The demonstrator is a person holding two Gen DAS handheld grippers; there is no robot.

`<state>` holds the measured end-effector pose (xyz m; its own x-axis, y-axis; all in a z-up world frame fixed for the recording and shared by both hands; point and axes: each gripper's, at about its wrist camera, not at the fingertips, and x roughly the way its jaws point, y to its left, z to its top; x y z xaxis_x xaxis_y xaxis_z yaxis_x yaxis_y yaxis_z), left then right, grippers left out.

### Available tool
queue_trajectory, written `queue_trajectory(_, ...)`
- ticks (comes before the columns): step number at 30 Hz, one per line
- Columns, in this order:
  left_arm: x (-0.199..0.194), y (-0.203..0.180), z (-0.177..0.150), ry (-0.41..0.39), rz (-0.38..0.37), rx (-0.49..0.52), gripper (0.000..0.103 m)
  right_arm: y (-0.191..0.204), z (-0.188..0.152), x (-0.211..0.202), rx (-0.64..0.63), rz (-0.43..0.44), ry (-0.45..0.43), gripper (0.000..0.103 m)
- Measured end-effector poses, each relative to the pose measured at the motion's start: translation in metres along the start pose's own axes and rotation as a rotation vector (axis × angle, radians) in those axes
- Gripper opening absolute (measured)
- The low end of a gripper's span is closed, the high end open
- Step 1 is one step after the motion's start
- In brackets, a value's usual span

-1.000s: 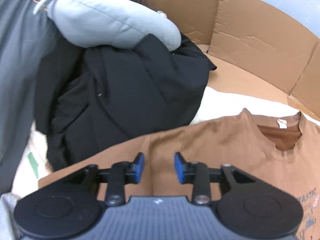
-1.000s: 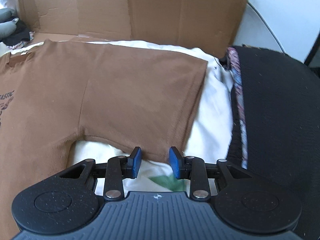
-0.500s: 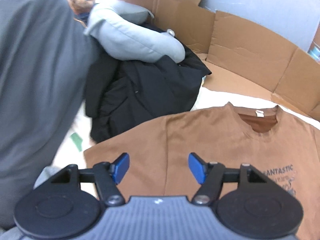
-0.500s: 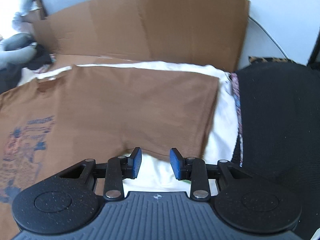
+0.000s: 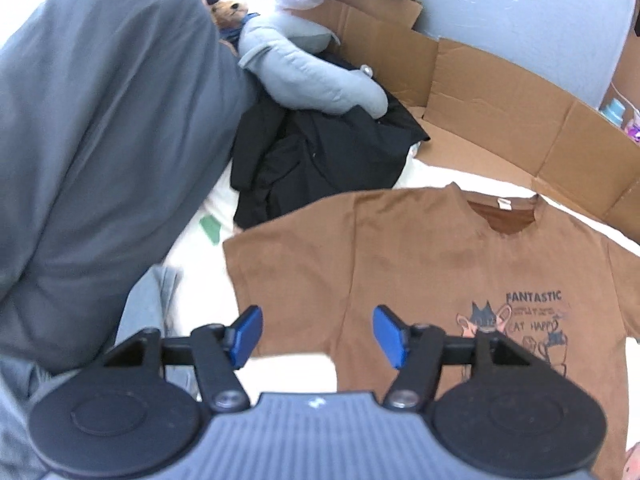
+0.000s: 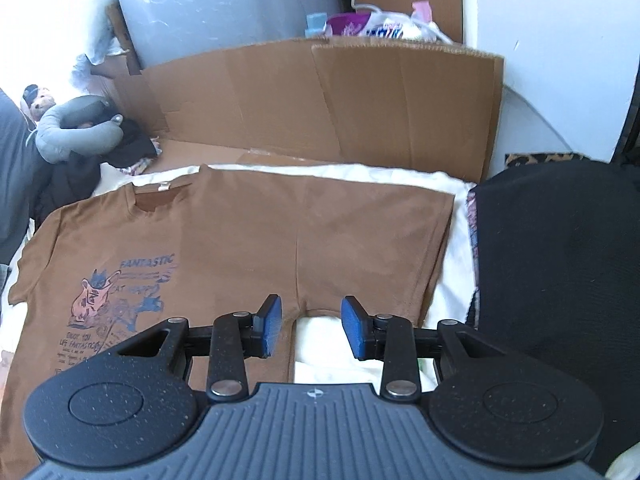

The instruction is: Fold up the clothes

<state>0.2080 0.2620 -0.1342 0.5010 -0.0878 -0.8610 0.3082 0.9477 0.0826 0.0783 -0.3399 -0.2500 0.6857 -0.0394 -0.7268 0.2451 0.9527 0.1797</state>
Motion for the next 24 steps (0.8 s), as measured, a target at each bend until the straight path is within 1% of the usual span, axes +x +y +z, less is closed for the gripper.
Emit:
queue_trajectory(4,-0.015,0.008,-0.013,-0.004,0.010,-0.008,0.064,-0.003,0.002,-0.021,0.038,0.021,-0.022,0.041)
queue_trajectory(5,-0.018,0.010,-0.015,-0.007,0.013,-0.011,0.064,-0.003,0.003,-0.026,0.040,0.024,-0.028,0.044)
queue_trajectory(6,-0.021,0.013,-0.017,-0.011,0.016,-0.014,0.064,-0.003,0.003,-0.030,0.038,0.026,-0.035,0.051)
queue_trajectory(8,-0.021,0.018,-0.019,-0.009,0.026,-0.030,0.061,-0.002,0.005,-0.039,0.032,0.027,-0.046,0.056)
queue_trajectory(12,-0.015,0.026,-0.022,-0.005,0.032,-0.049,0.059,-0.004,0.004,-0.046,0.028,0.014,-0.049,0.057)
queue_trajectory(14,-0.010,0.025,-0.023,0.000,0.026,-0.038,0.059,-0.006,0.001,-0.047,0.042,0.009,-0.051,0.057)
queue_trajectory(16,-0.002,0.021,-0.022,0.004,0.027,-0.019,0.059,-0.008,-0.004,-0.043,0.059,-0.006,-0.044,0.058)
queue_trajectory(19,0.012,0.017,-0.018,0.003,0.034,-0.023,0.059,-0.011,-0.015,-0.034,0.079,-0.016,-0.039,0.058)
queue_trajectory(22,0.026,0.008,-0.015,0.023,0.021,-0.011,0.055,-0.014,-0.027,-0.025,0.103,-0.025,-0.025,0.057)
queue_trajectory(24,0.034,0.001,-0.012,0.043,0.009,0.005,0.054,-0.018,-0.034,-0.019,0.148,-0.018,-0.011,0.057)
